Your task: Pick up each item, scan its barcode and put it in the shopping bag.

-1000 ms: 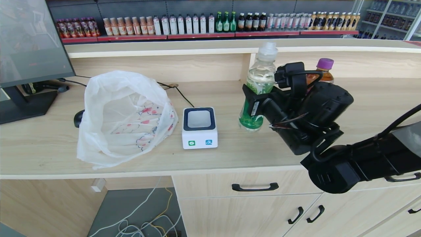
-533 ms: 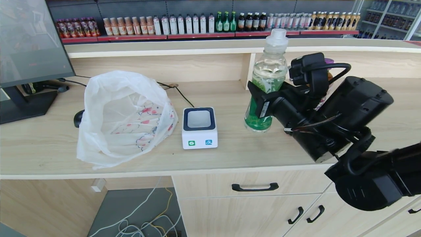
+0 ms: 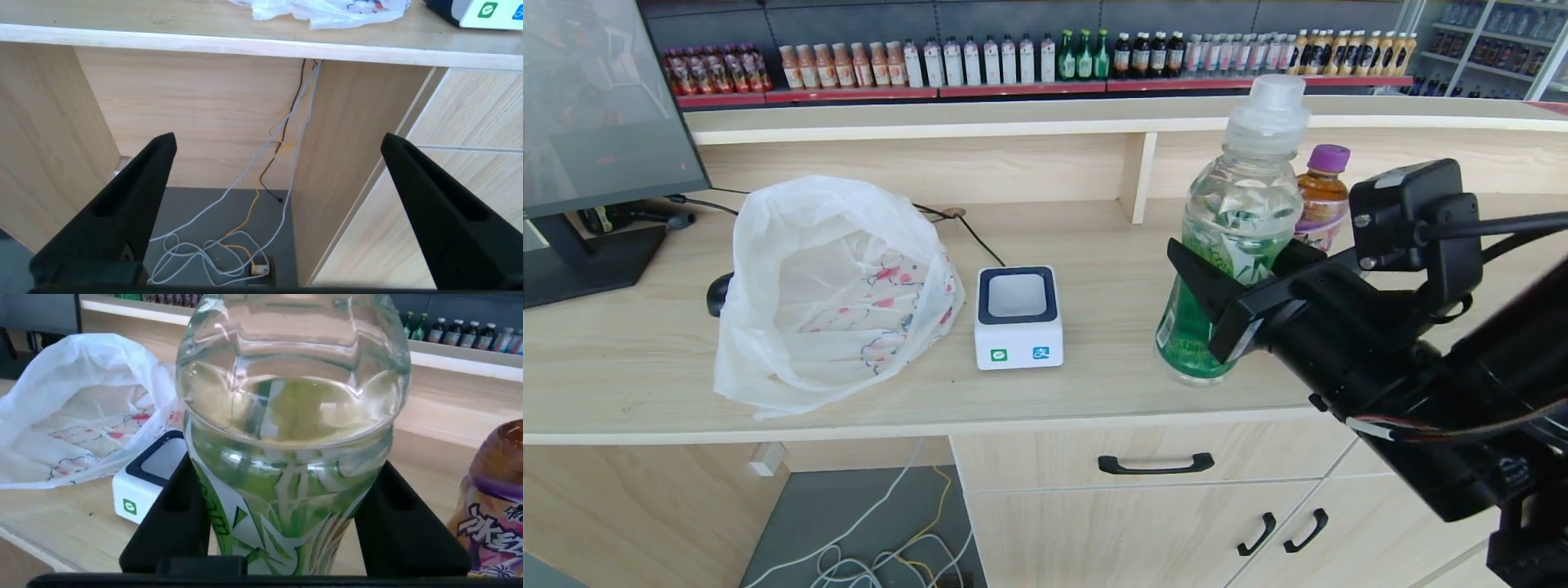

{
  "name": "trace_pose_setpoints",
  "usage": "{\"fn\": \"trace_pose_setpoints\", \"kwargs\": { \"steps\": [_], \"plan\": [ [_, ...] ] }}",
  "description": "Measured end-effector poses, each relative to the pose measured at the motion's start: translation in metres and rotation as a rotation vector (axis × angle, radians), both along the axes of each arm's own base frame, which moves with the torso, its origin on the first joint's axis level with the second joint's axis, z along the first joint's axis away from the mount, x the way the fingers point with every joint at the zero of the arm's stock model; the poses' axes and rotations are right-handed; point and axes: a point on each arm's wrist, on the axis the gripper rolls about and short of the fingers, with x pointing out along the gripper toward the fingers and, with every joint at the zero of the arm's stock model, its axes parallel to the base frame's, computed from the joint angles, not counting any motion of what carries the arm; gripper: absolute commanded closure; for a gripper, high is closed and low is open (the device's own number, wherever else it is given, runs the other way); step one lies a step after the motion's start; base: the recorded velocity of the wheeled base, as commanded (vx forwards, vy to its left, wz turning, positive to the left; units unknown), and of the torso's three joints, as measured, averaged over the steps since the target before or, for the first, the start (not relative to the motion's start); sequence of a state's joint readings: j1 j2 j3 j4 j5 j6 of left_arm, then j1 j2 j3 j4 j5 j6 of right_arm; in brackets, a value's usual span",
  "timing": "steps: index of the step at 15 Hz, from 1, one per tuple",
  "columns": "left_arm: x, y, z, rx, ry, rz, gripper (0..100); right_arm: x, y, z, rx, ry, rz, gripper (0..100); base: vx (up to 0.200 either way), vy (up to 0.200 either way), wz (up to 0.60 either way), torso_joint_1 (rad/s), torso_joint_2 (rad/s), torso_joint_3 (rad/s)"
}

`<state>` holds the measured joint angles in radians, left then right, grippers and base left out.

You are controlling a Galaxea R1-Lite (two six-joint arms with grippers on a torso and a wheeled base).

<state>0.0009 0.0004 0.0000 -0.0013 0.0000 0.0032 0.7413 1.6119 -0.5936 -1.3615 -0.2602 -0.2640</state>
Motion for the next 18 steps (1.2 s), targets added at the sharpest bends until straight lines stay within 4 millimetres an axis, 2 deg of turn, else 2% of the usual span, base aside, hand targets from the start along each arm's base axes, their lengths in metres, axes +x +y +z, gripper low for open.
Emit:
{"fn": "trace_pose_setpoints", "kwargs": {
  "steps": [4, 6, 16, 18],
  "plan": [
    [0.0, 0.0, 0.0, 0.0, 0.0, 0.001, 0, -0.021, -0.013, -0.009, 0.066, 0.013, 0.083, 100, 0.0, 0.0, 0.0, 0.0, 0.0, 0.0],
    [0.0, 0.0, 0.0, 0.0, 0.0, 0.001, 0, -0.029, -0.016, -0.015, 0.082, 0.041, 0.198, 100, 0.0, 0.0, 0.0, 0.0, 0.0, 0.0],
    [0.0, 0.0, 0.0, 0.0, 0.0, 0.0, 0, -0.041, -0.021, -0.013, 0.378, 0.257, 0.723, 100, 0.0, 0.0, 0.0, 0.0, 0.0, 0.0],
    [0.0, 0.0, 0.0, 0.0, 0.0, 0.0, 0, -0.04, -0.019, -0.006, 0.419, 0.287, 0.822, 100, 0.0, 0.0, 0.0, 0.0, 0.0, 0.0]
  ]
}}
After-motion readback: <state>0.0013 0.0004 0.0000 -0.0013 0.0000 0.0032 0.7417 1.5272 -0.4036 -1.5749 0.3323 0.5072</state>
